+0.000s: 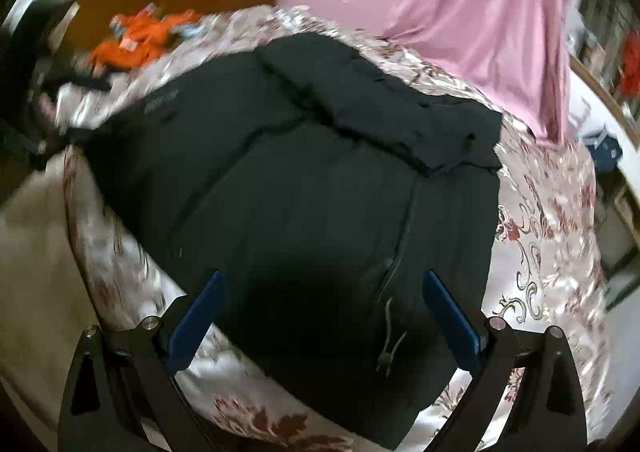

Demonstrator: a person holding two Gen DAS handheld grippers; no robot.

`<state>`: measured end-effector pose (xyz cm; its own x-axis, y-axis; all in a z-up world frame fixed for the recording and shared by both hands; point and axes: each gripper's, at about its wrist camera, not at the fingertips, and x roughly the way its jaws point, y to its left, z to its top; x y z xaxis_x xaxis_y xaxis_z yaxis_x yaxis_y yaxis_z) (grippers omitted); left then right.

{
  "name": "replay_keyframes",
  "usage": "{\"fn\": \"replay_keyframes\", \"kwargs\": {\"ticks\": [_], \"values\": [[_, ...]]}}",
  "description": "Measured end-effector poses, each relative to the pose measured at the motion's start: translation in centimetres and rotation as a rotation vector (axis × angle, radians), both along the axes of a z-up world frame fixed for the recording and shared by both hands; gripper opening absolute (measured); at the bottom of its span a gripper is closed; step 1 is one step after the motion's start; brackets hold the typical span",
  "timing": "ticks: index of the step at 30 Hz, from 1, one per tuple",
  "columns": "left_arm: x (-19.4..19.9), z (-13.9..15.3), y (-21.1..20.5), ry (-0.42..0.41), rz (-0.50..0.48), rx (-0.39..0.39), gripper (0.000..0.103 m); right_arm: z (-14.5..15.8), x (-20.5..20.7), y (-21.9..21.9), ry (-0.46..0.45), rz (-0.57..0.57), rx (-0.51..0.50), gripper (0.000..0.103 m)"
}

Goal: Fold large clothes

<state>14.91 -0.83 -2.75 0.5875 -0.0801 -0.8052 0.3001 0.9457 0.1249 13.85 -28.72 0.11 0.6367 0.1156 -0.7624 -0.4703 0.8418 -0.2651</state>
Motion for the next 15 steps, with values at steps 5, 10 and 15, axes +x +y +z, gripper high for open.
{"fn": "replay_keyframes", "kwargs": {"ticks": [5, 10, 15], "values": [[-0.9, -2.5, 0.4, 0.049, 0.009, 0.013, 0.103, -2.6, -0.4, 0.3, 0.094, -0.024, -0.093, 0.097], [-2.4, -4.9, 0.4, 0.08, 0.0, 0.048, 0.103, -5.9, -1.5, 0.7, 0.145, 0.003, -0.28, 0.097], [-3.3, -5.5, -0.2, 0.06, -0.024, 0.085, 0.103, -7.0, -2.0, 0.9, 0.123, -0.016, -0.327, 0.097]]}}
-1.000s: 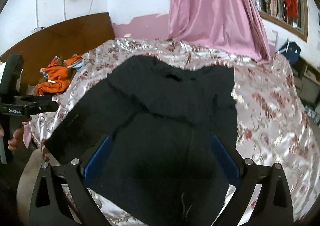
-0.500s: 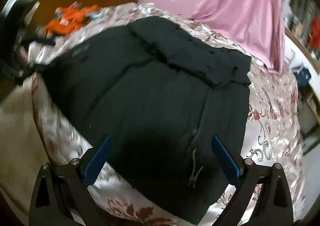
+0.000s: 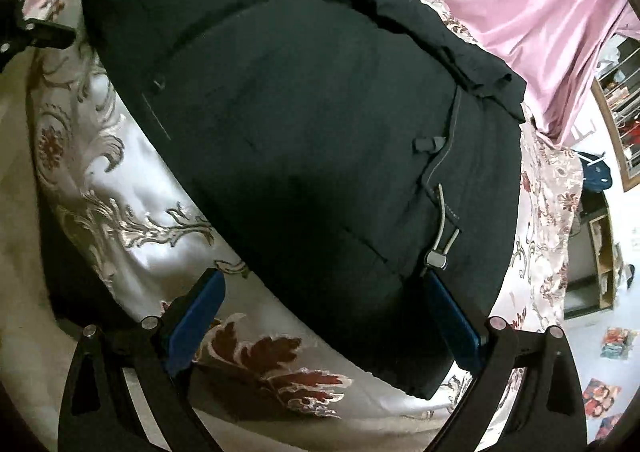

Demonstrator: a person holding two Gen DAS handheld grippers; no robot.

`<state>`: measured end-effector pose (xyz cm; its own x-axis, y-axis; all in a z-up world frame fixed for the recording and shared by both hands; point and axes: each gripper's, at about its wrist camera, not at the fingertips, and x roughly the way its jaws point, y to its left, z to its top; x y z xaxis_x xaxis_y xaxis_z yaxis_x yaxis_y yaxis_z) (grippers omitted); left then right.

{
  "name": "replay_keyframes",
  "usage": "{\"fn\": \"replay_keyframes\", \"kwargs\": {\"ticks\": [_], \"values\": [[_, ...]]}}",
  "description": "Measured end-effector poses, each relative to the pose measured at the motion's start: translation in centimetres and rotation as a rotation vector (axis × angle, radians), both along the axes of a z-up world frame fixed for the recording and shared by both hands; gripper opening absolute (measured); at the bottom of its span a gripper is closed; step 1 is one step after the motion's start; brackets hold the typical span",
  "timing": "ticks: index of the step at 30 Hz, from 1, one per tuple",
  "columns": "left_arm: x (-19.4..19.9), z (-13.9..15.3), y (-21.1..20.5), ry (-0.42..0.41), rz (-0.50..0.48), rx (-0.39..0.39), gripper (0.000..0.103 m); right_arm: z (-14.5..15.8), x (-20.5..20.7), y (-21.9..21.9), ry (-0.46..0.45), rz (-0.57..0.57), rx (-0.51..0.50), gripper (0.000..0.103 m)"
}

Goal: Fold large clothes

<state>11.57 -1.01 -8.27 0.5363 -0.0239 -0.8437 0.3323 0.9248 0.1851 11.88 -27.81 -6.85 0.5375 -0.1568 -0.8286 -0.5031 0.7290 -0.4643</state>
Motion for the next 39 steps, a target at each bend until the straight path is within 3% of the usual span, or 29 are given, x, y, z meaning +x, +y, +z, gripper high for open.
{"fn": "replay_keyframes", "kwargs": {"ticks": [3, 6, 9, 13, 25, 27, 32, 39], "values": [[-0.1, -0.1, -0.6, 0.0, -0.012, 0.013, 0.103, -0.5, 0.2, 0.2, -0.022, -0.011, -0.01, 0.097], [0.1, -1.0, -1.4, 0.022, -0.013, 0.076, 0.103, -1.1, 0.1, 0.6, -0.034, -0.015, -0.027, 0.101], [0.5, -2.1, -1.9, 0.026, -0.017, 0.158, 0.103, -2.5, 0.1, 1.3, -0.036, 0.025, -0.094, 0.101], [0.3, -1.7, -2.1, -0.015, -0.037, 0.165, 0.103, -4.3, 0.6, 2.0, -0.083, 0.036, -0.194, 0.101], [-0.3, -1.4, -1.6, -0.021, -0.095, 0.127, 0.103, 0.9, -1.4, 0.1, -0.287, -0.002, 0.126, 0.1], [-0.7, -1.5, -2.0, -0.041, -0.117, 0.16, 0.103, 1.5, -1.6, -0.6, -0.309, -0.009, 0.17, 0.1], [-2.0, -2.8, -3.8, -0.099, -0.174, 0.327, 0.103, 1.4, -2.1, -1.4, -0.326, -0.036, 0.224, 0.099], [-0.7, -5.5, -4.8, -0.113, -0.136, 0.546, 0.103, 2.1, -0.5, -3.2, -0.355, -0.088, 0.268, 0.1]]}}
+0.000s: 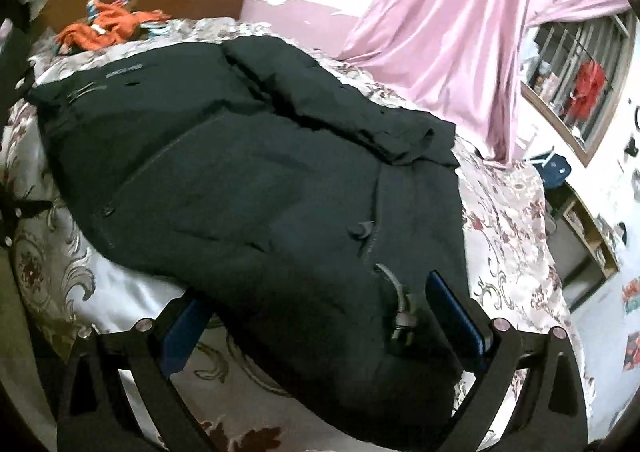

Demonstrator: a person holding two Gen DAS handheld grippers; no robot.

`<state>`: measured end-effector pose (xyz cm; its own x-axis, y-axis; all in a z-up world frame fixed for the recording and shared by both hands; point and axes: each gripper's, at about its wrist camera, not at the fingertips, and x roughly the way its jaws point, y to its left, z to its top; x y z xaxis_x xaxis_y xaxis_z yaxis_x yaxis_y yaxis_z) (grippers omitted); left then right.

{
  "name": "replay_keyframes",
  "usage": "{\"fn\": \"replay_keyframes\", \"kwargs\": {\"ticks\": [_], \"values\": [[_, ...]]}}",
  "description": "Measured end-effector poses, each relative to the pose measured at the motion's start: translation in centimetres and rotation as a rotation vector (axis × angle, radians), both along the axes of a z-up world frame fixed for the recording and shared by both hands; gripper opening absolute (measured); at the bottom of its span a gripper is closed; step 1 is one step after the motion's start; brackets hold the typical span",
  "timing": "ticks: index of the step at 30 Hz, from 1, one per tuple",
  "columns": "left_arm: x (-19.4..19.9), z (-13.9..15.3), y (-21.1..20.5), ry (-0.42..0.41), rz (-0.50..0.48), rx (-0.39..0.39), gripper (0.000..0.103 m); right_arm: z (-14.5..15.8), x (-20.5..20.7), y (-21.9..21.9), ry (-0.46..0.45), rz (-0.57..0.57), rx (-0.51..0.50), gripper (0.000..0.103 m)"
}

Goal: Fold large clothes

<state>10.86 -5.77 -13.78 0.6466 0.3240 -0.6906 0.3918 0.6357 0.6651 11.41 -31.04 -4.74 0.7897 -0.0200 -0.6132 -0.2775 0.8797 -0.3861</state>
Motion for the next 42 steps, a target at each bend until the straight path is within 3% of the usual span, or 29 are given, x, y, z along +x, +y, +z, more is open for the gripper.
{"fn": "replay_keyframes", "kwargs": {"ticks": [4, 8, 10, 15, 20, 23, 28, 31, 32, 34, 37, 39, 42], "values": [[0.3, -0.3, -0.1, -0.044, 0.007, 0.054, 0.103, -0.2, 0.7, -0.7, 0.021, -0.022, 0.01, 0.1], [0.4, 0.4, 0.5, -0.099, 0.054, 0.052, 0.102, -0.4, 0.9, -0.8, 0.03, -0.022, 0.006, 0.1], [0.5, 1.0, 1.1, -0.122, 0.078, 0.024, 0.096, -0.5, 1.0, -0.8, 0.038, -0.023, 0.006, 0.1], [0.6, 3.1, 2.7, -0.156, 0.114, -0.089, 0.095, -0.5, 1.0, -0.5, 0.038, -0.027, 0.001, 0.1], [1.3, 4.6, 4.6, -0.145, 0.114, -0.211, 0.094, 1.0, 0.0, -0.3, -0.062, -0.039, 0.027, 0.1], [1.5, 4.8, 5.1, -0.128, 0.103, -0.241, 0.094, 2.7, 0.0, -0.7, -0.106, -0.04, 0.085, 0.1], [1.3, 3.9, 4.6, -0.122, 0.06, -0.171, 0.094, 5.3, 1.3, -1.1, -0.116, -0.031, 0.145, 0.1], [0.9, 2.9, 3.6, -0.148, 0.035, -0.065, 0.093, 6.4, 1.8, -0.9, -0.128, -0.011, 0.137, 0.1], [0.8, 2.7, 3.3, -0.169, 0.031, -0.035, 0.09, 6.6, 1.9, -0.8, -0.129, -0.008, 0.138, 0.1], [0.8, 2.7, 2.9, -0.207, 0.036, 0.003, 0.068, 6.6, 1.8, -0.6, -0.127, -0.006, 0.133, 0.099], [1.0, 3.7, 3.1, -0.272, 0.055, 0.015, 0.055, 5.9, 1.2, -0.3, -0.123, -0.005, 0.092, 0.093], [0.7, 4.5, 3.2, -0.337, 0.048, 0.016, 0.047, 5.1, 0.4, 0.1, -0.124, -0.006, 0.039, 0.085], [0.8, 5.7, 3.0, -0.392, 0.032, -0.001, 0.03, 4.1, -0.4, 0.7, -0.116, 0.004, -0.013, 0.063]]}}
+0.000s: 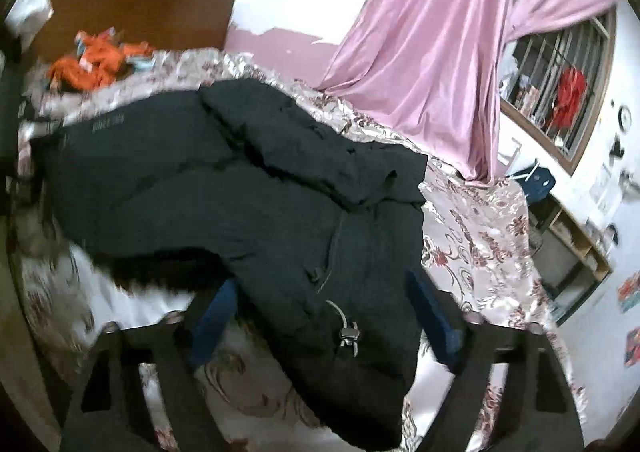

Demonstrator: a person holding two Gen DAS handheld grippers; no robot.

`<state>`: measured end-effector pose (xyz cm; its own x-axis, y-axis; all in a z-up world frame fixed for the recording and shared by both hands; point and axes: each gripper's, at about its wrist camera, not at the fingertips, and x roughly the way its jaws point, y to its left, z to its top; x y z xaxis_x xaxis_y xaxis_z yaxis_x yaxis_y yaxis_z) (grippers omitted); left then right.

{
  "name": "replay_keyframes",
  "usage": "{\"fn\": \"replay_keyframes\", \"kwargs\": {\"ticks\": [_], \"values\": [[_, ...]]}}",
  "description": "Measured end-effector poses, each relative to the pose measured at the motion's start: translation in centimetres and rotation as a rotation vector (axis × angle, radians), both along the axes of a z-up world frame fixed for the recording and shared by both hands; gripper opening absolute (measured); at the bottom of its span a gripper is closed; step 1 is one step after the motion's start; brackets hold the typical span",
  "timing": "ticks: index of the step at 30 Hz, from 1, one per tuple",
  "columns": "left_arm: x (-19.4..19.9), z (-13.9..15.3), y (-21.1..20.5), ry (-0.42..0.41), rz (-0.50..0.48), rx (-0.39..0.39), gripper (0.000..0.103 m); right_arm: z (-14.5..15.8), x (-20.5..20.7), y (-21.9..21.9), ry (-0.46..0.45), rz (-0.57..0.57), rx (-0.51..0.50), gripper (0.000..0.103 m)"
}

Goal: Fold large clothes

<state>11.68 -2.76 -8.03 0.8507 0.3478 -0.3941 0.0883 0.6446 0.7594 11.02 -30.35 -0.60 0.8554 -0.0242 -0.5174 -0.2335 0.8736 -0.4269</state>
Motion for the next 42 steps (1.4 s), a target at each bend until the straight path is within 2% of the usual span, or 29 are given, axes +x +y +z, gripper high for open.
{"fn": "replay_keyframes", "kwargs": {"ticks": [1, 4, 8, 10, 11, 17, 25, 34, 38, 42], "values": [[0.0, 0.5, -0.2, -0.018, -0.011, -0.006, 0.025, 0.0, -0.1, 0.1, 0.002, 0.0, -0.001, 0.054], [0.3, 2.0, -0.8, -0.082, -0.019, -0.013, 0.02, 0.1, -0.2, 0.5, 0.0, 0.005, 0.005, 0.028], [1.0, 4.3, -0.7, -0.126, 0.0, -0.091, 0.016, 0.7, 0.2, 1.1, -0.014, -0.004, 0.012, 0.007], [1.2, 5.7, -0.5, -0.15, 0.016, -0.15, 0.013, 1.2, 0.0, 1.1, -0.037, -0.013, 0.028, 0.004], [1.3, 6.4, -0.3, -0.155, 0.019, -0.181, 0.006, 1.5, -0.1, 1.0, -0.053, -0.016, 0.041, 0.003], [0.7, 9.0, 0.6, -0.171, 0.028, -0.272, 0.006, 4.3, -2.4, 0.3, -0.169, -0.031, 0.108, 0.003], [-4.1, 11.9, 0.2, -0.221, -0.004, -0.279, 0.006, 7.8, -6.0, -0.6, -0.252, -0.026, 0.137, 0.002], [-8.3, 14.6, 0.1, -0.253, 0.04, -0.351, 0.006, 11.1, -10.1, -1.2, -0.308, -0.002, 0.206, 0.002], [-7.5, 16.3, -0.1, -0.277, 0.016, -0.346, 0.006, 12.6, -10.4, -1.4, -0.336, 0.0, 0.213, 0.002], [-5.0, 17.9, -0.5, -0.301, -0.012, -0.335, 0.006, 14.0, -8.5, -1.6, -0.363, -0.005, 0.195, 0.002]]}}
